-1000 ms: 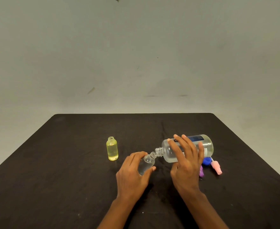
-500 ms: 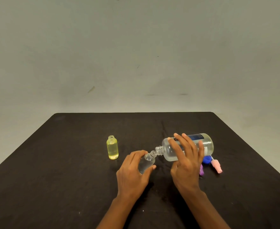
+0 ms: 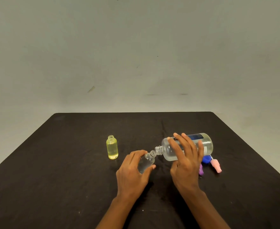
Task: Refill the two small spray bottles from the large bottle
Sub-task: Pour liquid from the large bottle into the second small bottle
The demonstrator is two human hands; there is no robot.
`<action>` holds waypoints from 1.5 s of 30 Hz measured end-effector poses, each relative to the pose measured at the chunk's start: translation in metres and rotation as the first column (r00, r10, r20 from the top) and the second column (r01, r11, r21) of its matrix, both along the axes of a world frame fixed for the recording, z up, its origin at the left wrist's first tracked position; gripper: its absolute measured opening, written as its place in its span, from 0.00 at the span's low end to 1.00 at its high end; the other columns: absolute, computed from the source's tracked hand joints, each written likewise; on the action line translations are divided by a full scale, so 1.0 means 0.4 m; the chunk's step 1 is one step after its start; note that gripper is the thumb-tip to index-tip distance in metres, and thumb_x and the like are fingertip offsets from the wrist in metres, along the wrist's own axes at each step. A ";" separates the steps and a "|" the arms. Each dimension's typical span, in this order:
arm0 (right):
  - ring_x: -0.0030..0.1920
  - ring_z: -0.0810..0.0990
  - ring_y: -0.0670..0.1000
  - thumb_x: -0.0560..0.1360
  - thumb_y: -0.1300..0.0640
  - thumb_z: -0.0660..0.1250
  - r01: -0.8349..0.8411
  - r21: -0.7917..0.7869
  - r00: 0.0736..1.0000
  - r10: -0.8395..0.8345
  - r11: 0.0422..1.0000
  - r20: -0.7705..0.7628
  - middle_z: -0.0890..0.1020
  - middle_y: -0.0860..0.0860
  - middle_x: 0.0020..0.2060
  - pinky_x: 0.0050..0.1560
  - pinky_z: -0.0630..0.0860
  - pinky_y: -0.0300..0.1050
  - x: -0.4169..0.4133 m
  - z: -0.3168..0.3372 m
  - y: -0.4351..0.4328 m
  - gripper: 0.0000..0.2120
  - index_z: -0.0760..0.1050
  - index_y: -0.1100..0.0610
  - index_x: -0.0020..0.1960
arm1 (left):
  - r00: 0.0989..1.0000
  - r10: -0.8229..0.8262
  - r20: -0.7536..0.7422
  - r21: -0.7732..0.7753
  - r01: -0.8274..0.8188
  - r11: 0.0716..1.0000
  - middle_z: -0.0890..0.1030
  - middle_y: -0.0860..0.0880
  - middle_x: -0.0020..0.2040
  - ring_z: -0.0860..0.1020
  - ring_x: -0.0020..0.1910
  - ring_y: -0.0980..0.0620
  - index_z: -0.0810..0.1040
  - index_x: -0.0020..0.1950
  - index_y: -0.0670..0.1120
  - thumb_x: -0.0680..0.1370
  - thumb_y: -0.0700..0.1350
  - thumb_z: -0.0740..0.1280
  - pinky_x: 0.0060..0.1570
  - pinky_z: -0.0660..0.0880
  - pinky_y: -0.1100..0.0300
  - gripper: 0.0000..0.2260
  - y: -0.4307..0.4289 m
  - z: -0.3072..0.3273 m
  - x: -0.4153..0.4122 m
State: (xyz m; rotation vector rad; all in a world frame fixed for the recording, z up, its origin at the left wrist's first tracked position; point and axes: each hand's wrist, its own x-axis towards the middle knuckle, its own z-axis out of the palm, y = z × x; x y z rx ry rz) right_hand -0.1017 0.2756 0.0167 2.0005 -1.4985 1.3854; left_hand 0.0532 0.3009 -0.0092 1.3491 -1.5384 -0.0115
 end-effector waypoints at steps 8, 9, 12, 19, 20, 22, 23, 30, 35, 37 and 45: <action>0.66 0.68 0.55 0.53 0.82 0.70 -0.005 -0.012 1.000 0.005 1.000 0.005 0.79 0.59 0.60 0.71 0.52 0.57 -0.002 -0.005 -0.005 0.37 0.78 0.60 0.59 | 1.000 -0.005 -0.005 -0.001 0.005 1.000 0.75 0.66 0.48 0.75 0.45 0.64 0.77 0.54 0.54 0.63 0.49 0.80 0.40 0.70 0.75 0.22 -0.002 -0.001 -0.001; 0.66 0.68 0.55 0.53 0.81 0.70 -0.005 -0.013 1.000 0.005 1.000 0.002 0.79 0.59 0.60 0.70 0.54 0.58 -0.001 -0.004 -0.004 0.36 0.78 0.60 0.59 | 1.000 -0.006 -0.007 -0.002 0.005 1.000 0.75 0.66 0.48 0.76 0.45 0.64 0.77 0.54 0.53 0.63 0.49 0.80 0.40 0.70 0.75 0.22 -0.003 -0.002 0.000; 0.66 0.69 0.56 0.54 0.80 0.71 0.002 -0.023 1.000 -0.002 1.000 -0.012 0.79 0.58 0.60 0.68 0.58 0.61 0.001 -0.004 -0.002 0.36 0.78 0.60 0.60 | 1.000 -0.008 -0.018 0.001 0.008 1.000 0.76 0.64 0.49 0.76 0.45 0.63 0.77 0.54 0.54 0.63 0.50 0.80 0.41 0.71 0.74 0.22 -0.003 -0.005 0.002; 0.65 0.69 0.55 0.53 0.79 0.73 0.032 -0.049 0.998 -0.034 0.998 -0.052 0.79 0.58 0.60 0.66 0.60 0.58 0.002 -0.004 -0.001 0.38 0.78 0.59 0.61 | 0.997 -0.025 -0.077 -0.010 0.025 1.000 0.77 0.63 0.50 0.76 0.47 0.63 0.75 0.56 0.56 0.66 0.54 0.77 0.42 0.75 0.69 0.21 -0.007 -0.009 0.006; 0.65 0.69 0.54 0.52 0.79 0.74 0.029 -0.054 0.998 -0.032 0.998 -0.055 0.79 0.57 0.60 0.65 0.61 0.58 0.003 -0.004 0.000 0.38 0.77 0.59 0.61 | 0.995 -0.025 -0.094 -0.014 0.024 1.000 0.77 0.63 0.50 0.76 0.48 0.63 0.74 0.56 0.57 0.67 0.55 0.76 0.42 0.76 0.67 0.21 -0.007 -0.008 0.007; 0.65 0.70 0.54 0.52 0.78 0.74 0.010 -0.068 0.998 -0.014 0.998 -0.054 0.79 0.57 0.60 0.63 0.63 0.58 0.006 -0.003 0.001 0.40 0.76 0.58 0.62 | 0.992 -0.024 -0.122 -0.020 0.021 1.000 0.77 0.63 0.50 0.76 0.48 0.62 0.73 0.56 0.59 0.67 0.57 0.73 0.42 0.77 0.65 0.20 -0.007 -0.007 0.007; 0.64 0.70 0.54 0.52 0.78 0.74 0.001 -0.072 0.999 -0.005 0.997 -0.051 0.79 0.57 0.60 0.62 0.64 0.58 0.007 -0.002 0.002 0.42 0.74 0.56 0.63 | 0.991 -0.024 -0.135 -0.022 0.021 1.000 0.76 0.64 0.50 0.76 0.48 0.62 0.73 0.56 0.60 0.67 0.59 0.72 0.41 0.77 0.65 0.19 -0.007 -0.006 0.006; 0.64 0.70 0.53 0.56 0.70 0.79 -0.050 -0.084 0.999 0.051 0.995 0.002 0.77 0.57 0.61 0.65 0.62 0.50 0.013 -0.012 0.002 0.44 0.66 0.55 0.67 | 0.977 -0.029 -0.210 -0.037 0.021 0.999 0.77 0.63 0.50 0.78 0.49 0.61 0.74 0.56 0.58 0.67 0.60 0.71 0.44 0.78 0.62 0.20 -0.015 -0.012 0.005; 0.62 0.73 0.52 0.63 0.55 0.80 -0.116 0.002 0.958 0.111 0.993 0.263 0.76 0.55 0.62 0.60 0.73 0.56 0.024 -0.023 0.004 0.40 0.66 0.58 0.69 | 0.958 -0.018 -0.285 -0.037 0.008 0.999 0.77 0.62 0.51 0.78 0.50 0.61 0.74 0.56 0.59 0.66 0.56 0.75 0.45 0.78 0.63 0.20 -0.018 -0.012 0.012; 0.63 0.71 0.46 0.64 0.48 0.77 -0.164 0.063 0.919 0.130 0.984 0.373 0.73 0.49 0.63 0.61 0.72 0.49 0.031 -0.023 0.009 0.40 0.65 0.57 0.71 | 0.955 -0.001 -0.298 -0.030 -0.009 1.000 0.77 0.63 0.51 0.78 0.49 0.62 0.74 0.56 0.59 0.66 0.55 0.76 0.44 0.77 0.64 0.21 -0.020 -0.010 0.016; 0.68 0.64 0.36 0.66 0.43 0.72 -0.303 0.209 0.809 0.135 0.930 0.573 0.69 0.43 0.69 0.62 0.58 0.23 0.040 -0.023 0.011 0.41 0.58 0.49 0.74 | 0.927 0.093 -0.364 -0.033 -0.112 0.993 0.79 0.63 0.49 0.78 0.48 0.62 0.75 0.56 0.58 0.66 0.51 0.77 0.45 0.75 0.66 0.20 -0.020 0.001 0.040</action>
